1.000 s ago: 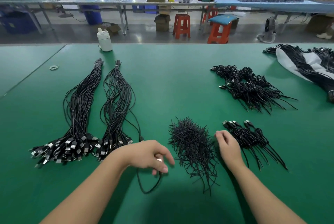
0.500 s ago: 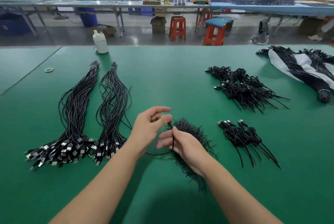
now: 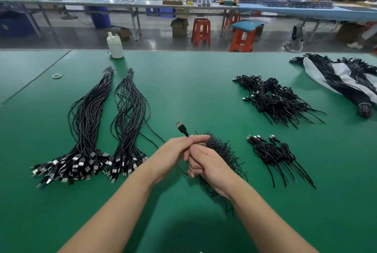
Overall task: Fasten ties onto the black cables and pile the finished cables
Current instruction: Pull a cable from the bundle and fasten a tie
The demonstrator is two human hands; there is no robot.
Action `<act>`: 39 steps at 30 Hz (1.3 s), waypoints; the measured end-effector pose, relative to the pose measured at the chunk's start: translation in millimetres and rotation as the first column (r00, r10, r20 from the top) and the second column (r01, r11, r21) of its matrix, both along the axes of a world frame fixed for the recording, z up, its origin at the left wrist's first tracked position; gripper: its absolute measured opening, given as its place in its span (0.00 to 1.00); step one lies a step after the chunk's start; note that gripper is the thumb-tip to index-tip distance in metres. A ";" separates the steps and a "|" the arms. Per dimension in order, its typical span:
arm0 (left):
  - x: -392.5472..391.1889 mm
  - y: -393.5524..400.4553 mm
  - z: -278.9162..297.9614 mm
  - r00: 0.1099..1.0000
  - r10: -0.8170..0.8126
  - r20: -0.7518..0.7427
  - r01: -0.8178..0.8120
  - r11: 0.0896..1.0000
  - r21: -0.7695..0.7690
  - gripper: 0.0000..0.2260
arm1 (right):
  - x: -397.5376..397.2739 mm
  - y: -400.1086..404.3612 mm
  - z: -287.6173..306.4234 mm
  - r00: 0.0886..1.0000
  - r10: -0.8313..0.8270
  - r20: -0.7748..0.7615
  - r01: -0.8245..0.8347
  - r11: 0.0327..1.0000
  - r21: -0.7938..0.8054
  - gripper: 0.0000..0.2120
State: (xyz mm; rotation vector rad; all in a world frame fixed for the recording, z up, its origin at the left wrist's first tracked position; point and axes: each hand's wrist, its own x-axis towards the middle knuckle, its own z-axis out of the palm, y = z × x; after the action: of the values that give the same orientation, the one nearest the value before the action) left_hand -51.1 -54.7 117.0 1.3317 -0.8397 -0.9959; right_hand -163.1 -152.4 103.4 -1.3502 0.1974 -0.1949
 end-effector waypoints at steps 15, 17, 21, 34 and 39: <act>29.6 16.5 37.1 0.712 0.091 -0.696 -0.418 0.852 -0.316 0.17 | 3.1 8.5 -11.9 0.988 0.143 -0.061 -0.126 0.967 0.220 0.16; 29.6 29.9 40.8 0.768 -0.064 -0.637 -0.124 0.961 -0.247 0.10 | 5.6 4.1 -14.9 0.985 0.154 -0.079 -0.119 0.935 0.334 0.17; 20.4 44.9 28.5 0.934 -0.324 -0.151 0.350 0.917 0.192 0.18 | 9.0 -2.9 -16.0 0.970 0.194 -0.148 -0.150 0.953 0.263 0.17; 14.6 29.2 -19.7 0.935 0.296 -0.196 -0.294 0.955 0.036 0.17 | 7.4 7.6 -11.2 0.975 0.165 -0.148 -0.135 0.972 0.190 0.17; 18.7 17.6 -4.1 0.623 0.309 -0.718 -0.548 0.828 -0.120 0.21 | 9.6 23.1 -24.4 0.968 0.170 -0.184 -0.150 0.982 0.117 0.19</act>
State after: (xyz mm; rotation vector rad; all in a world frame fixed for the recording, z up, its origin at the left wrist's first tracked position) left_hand -32.4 -37.0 112.9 0.7179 -0.0794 -0.8028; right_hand -153.6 -129.4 79.0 -1.2763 0.2563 0.0824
